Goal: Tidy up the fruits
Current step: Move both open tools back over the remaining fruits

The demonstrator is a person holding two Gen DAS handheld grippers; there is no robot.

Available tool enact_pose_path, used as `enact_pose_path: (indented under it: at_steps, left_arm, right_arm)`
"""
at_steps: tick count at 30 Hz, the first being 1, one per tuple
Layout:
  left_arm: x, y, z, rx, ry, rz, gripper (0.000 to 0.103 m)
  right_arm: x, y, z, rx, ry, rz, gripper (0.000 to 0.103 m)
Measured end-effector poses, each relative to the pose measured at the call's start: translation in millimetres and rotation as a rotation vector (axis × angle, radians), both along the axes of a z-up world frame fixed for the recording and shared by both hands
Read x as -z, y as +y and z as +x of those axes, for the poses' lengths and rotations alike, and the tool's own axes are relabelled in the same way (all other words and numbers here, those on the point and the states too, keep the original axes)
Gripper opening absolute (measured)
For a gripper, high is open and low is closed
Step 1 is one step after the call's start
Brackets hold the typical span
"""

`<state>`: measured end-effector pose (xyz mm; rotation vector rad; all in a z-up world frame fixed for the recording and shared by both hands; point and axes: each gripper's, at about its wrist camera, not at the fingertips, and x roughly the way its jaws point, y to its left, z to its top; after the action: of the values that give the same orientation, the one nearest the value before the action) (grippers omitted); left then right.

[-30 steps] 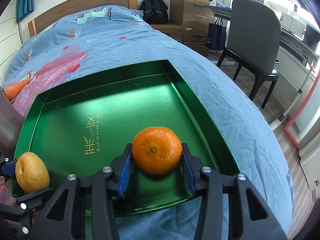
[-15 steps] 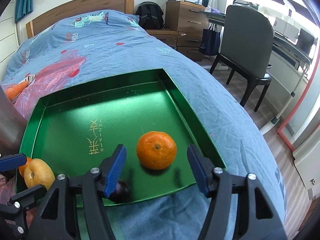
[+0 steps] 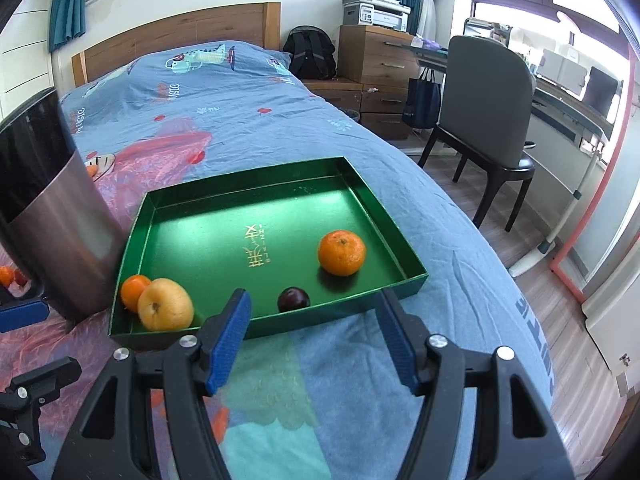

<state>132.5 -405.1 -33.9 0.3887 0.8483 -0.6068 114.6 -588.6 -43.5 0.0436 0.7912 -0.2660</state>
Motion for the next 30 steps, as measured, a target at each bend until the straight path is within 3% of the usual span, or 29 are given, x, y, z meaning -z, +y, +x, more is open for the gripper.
enact_pose_path:
  at_steps: [16, 30]
  left_arm:
    - [-6, 138, -70, -0.167, -0.040, 0.047, 0.048]
    - [-14, 256, -100, -0.354, -0.069, 0.023, 0.048]
  right_arm:
    - [-48, 103, -77, -0.134, -0.083, 0.066, 0.088]
    - [-82, 189, -115, -0.264, -0.130, 0.071, 0.088]
